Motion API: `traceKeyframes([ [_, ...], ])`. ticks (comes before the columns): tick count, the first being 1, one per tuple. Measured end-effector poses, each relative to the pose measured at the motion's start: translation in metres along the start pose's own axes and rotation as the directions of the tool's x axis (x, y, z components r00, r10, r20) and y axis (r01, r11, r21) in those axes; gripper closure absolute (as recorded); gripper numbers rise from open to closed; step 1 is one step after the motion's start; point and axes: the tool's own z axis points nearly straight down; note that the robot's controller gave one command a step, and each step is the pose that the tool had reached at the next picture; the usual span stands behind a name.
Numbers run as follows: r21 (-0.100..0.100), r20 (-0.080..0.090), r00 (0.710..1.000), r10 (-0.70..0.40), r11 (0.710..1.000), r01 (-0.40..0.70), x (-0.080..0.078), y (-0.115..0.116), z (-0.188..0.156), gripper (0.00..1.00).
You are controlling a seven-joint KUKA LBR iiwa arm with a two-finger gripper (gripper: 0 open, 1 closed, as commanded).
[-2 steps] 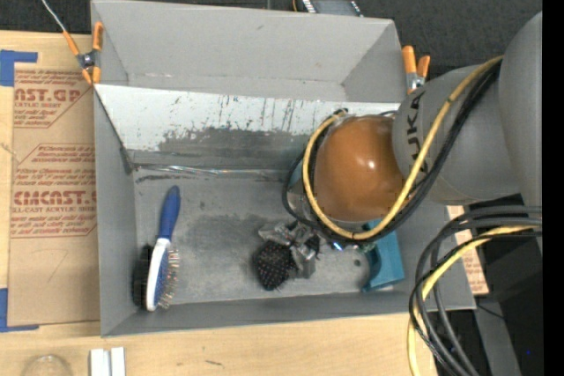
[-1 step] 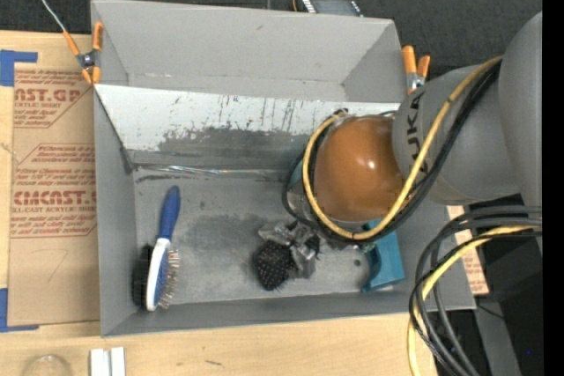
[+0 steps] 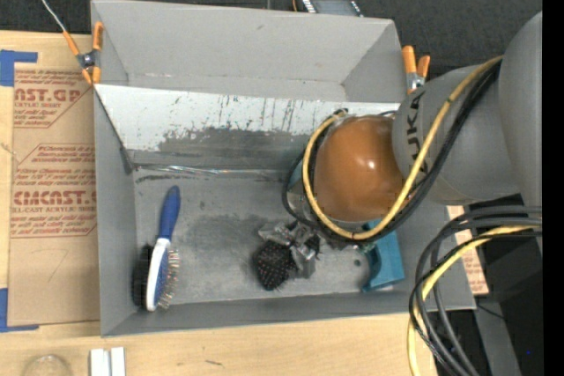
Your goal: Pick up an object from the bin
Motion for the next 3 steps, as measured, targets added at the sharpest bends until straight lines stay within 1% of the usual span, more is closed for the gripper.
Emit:
traceKeyframes([
  [1,-0.009,0.014,1.0,0.014,1.0,-0.014,0.016,-0.012,0.0,1.0],
  [2,-0.009,0.008,1.0,0.004,1.0,-0.004,0.004,0.001,0.002,1.0],
  [3,-0.013,-0.009,1.0,0.004,1.0,-0.004,-0.005,0.003,0.003,1.0],
])
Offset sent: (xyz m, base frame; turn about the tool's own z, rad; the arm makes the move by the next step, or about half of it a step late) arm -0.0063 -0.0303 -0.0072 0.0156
